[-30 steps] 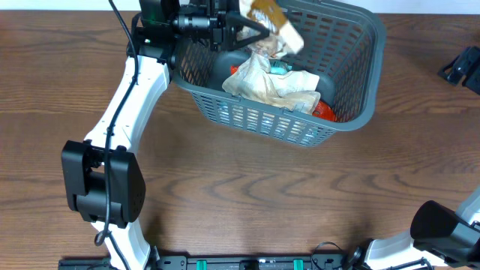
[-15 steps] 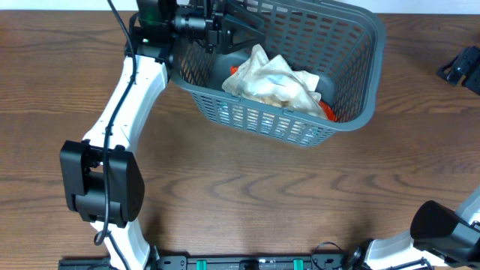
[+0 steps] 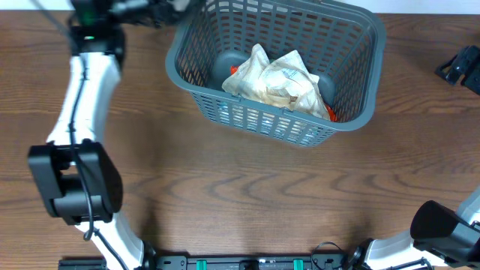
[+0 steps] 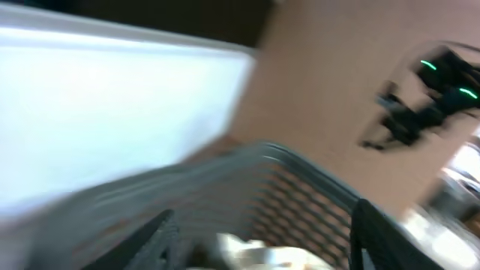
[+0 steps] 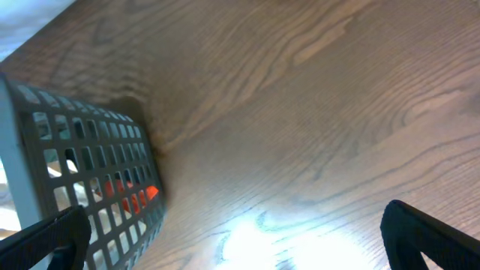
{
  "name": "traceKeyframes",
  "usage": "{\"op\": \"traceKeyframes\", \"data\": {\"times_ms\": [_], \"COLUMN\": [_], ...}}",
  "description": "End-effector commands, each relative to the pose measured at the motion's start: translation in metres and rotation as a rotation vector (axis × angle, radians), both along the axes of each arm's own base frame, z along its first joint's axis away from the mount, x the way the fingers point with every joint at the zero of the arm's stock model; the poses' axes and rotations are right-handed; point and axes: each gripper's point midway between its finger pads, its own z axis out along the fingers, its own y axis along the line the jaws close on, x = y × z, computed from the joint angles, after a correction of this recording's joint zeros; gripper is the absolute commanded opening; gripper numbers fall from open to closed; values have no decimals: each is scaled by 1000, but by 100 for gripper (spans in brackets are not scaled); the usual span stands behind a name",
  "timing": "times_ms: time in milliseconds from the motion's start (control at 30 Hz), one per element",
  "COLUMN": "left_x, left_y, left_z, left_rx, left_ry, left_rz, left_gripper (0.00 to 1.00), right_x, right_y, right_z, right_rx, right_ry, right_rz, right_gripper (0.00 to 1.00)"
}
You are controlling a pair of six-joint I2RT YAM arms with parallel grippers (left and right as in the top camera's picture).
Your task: Pack container
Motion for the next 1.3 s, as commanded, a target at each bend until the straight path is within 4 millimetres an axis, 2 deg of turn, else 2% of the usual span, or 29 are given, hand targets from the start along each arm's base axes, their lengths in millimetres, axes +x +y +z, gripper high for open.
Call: {"op": "traceKeyframes", "data": {"times_ms": [0, 33, 67, 100, 133, 200, 267, 433, 567, 667, 733, 833, 900, 1100, 1267], "left_x": [26, 34, 41, 45, 50, 58, 54, 18, -21, -57, -76, -111, -131, -200, -253], "left_y": [60, 80, 102, 112, 130, 162, 190, 227, 250, 270, 272, 265, 260, 250, 238], "left_z": [12, 11, 8, 6, 1, -16, -37, -66, -71, -66, -61, -52, -48, -18, 3], "left_rx": [-10, -11, 0, 10, 36, 128, 291, 649, 773, 881, 914, 921, 933, 947, 916], "left_ry": [-43, -35, -27, -23, -6, 40, 99, 217, 345, 426, 454, 505, 527, 531, 492], "left_rz": [228, 301, 388, 434, 520, 701, 882, 1108, 1241, 1356, 1381, 1372, 1363, 1405, 1436], "left_gripper": [61, 62, 76, 95, 99, 99, 99, 99, 99, 99, 99, 99, 98, 98, 99], "right_x": [2, 2, 2, 2, 3, 5, 8, 16, 17, 16, 15, 12, 10, 5, -19], "right_y": [0, 0, 0, 0, 0, -3, -4, -10, -23, -37, -42, -42, -41, -15, 14], "right_z": [-3, -3, -3, -3, -2, -1, 1, 6, 9, 13, 15, 14, 16, 40, 73], "right_rx": [8, 8, 7, 6, 2, -16, -30, -70, -133, -201, -229, -255, -279, -327, -394], "right_ry": [4, 4, 4, 3, 0, -5, -18, -51, -49, -41, -35, -12, 3, -52, -117], "right_rz": [23, 23, 23, 23, 28, 37, 49, 65, 36, -3, -20, -18, -19, 7, 23], "right_gripper": [99, 99, 99, 99, 99, 99, 99, 99, 99, 99, 99, 84, 81, 83, 84]}}
